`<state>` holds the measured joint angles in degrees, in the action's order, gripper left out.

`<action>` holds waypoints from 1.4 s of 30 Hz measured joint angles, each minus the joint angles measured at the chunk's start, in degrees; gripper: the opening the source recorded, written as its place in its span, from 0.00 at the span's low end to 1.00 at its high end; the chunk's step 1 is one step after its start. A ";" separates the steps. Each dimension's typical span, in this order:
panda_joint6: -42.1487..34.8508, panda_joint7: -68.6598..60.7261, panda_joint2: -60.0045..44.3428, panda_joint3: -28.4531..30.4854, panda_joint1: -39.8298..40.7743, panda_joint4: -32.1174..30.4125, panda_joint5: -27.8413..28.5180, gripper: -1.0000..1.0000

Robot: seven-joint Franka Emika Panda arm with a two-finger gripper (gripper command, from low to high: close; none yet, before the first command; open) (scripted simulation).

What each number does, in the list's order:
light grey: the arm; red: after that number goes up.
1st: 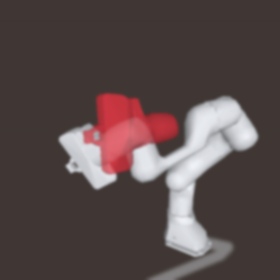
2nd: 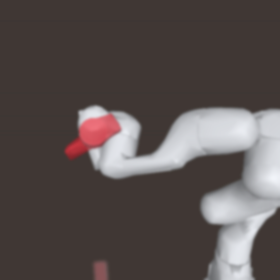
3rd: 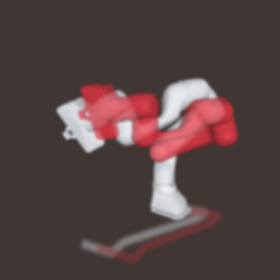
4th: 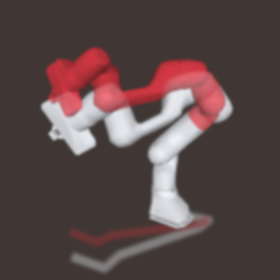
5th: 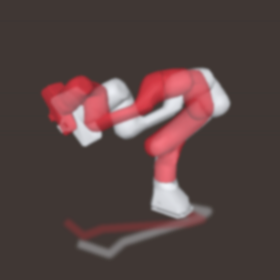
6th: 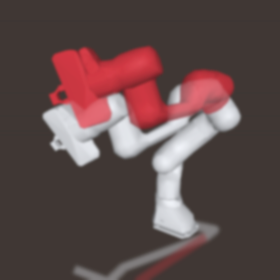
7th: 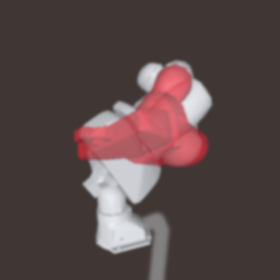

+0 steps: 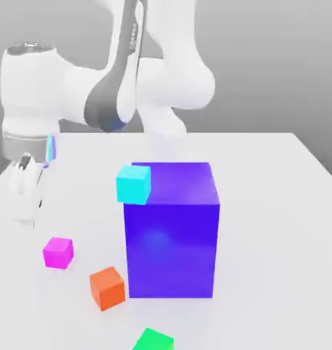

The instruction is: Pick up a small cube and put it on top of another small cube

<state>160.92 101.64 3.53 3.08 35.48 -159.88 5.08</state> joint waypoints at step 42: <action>-8.91 32.16 -10.96 -10.17 -13.76 18.91 -7.95 0.00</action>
<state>152.00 133.80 -7.43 -7.09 21.72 -140.98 -2.87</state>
